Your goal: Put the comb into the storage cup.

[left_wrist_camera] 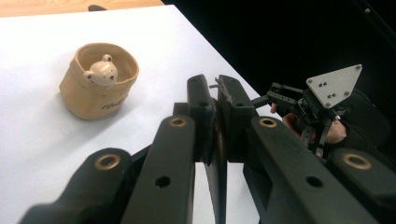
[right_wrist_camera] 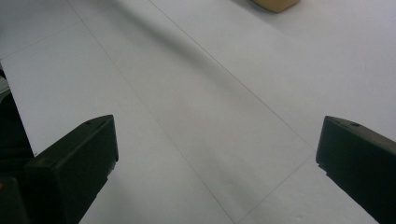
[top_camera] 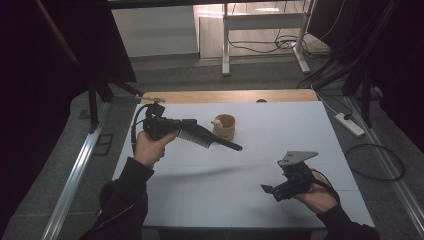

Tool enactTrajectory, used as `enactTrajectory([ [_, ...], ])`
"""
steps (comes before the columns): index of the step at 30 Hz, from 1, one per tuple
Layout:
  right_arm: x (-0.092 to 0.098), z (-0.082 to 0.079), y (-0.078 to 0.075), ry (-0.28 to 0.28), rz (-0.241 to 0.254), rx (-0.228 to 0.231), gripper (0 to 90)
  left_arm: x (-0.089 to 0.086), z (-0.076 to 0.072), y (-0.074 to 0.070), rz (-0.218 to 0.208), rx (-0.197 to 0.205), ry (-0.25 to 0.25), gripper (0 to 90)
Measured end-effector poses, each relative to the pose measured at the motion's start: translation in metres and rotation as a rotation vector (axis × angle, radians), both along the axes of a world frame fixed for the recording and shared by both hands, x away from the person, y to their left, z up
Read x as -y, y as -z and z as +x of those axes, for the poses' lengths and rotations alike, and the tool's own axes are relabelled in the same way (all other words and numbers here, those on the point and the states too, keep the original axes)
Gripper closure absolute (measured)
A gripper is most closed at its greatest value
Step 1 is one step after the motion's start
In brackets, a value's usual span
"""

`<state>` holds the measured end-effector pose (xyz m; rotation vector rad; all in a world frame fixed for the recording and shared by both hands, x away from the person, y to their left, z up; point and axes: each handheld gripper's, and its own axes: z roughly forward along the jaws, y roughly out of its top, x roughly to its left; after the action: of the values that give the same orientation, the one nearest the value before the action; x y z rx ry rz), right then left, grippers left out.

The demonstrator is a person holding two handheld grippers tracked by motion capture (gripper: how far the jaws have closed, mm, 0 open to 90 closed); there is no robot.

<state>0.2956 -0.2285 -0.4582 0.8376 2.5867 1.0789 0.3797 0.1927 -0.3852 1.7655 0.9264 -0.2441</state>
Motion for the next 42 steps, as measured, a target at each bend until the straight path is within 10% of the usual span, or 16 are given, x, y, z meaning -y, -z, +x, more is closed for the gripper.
enactTrajectory([
  [42,0.074,-0.025,0.005,0.280,-0.032,-0.061,0.0,-0.014,0.037,-0.034,0.042,0.018,-0.096,83.5],
])
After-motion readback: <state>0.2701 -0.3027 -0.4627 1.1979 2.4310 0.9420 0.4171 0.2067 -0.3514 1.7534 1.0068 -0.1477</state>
